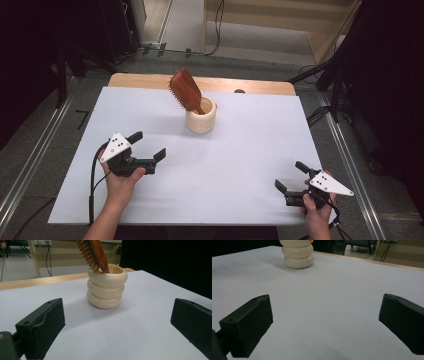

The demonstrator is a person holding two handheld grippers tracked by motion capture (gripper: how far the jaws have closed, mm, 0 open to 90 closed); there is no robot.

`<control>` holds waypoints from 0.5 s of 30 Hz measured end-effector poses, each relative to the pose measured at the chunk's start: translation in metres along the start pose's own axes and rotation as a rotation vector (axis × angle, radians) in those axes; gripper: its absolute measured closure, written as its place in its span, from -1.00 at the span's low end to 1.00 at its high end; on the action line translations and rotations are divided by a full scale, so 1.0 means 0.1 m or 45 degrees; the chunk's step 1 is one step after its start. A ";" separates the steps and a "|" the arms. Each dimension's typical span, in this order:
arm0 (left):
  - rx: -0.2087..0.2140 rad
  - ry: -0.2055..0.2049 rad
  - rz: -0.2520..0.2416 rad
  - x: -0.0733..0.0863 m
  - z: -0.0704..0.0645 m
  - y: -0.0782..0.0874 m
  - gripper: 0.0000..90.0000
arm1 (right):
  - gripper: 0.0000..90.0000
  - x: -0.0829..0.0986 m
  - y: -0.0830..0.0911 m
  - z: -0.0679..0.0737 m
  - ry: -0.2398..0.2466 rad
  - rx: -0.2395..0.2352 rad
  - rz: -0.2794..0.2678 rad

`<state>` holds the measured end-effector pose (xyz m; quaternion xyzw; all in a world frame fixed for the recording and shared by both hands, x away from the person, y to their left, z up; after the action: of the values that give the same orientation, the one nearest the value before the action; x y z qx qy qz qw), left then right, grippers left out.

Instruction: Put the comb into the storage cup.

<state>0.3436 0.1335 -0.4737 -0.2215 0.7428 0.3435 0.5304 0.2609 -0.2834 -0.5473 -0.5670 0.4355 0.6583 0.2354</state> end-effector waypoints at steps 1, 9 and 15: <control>-0.001 0.002 0.002 0.01 0.01 0.02 -1.00 | -1.00 0.00 0.00 0.00 0.000 0.001 0.000; -0.039 -0.001 0.006 0.12 0.09 0.21 -1.00 | -1.00 0.00 0.00 0.00 0.002 0.003 0.001; -0.065 0.004 0.007 0.20 0.15 0.35 -1.00 | -1.00 0.00 0.00 0.00 0.003 0.003 0.002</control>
<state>0.3222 0.1691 -0.4860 -0.2334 0.7351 0.3634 0.5226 0.2609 -0.2835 -0.5475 -0.5671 0.4370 0.6574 0.2351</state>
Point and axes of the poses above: each handheld gripper's, and its own axes: y roughly backward along the jaws, x roughly out of its underside, z roughly to its left, the point moved 9 cm from there along -y, roughly forward along the jaws, and after that the axes turned 5 degrees about y, right-handed, at the moved point
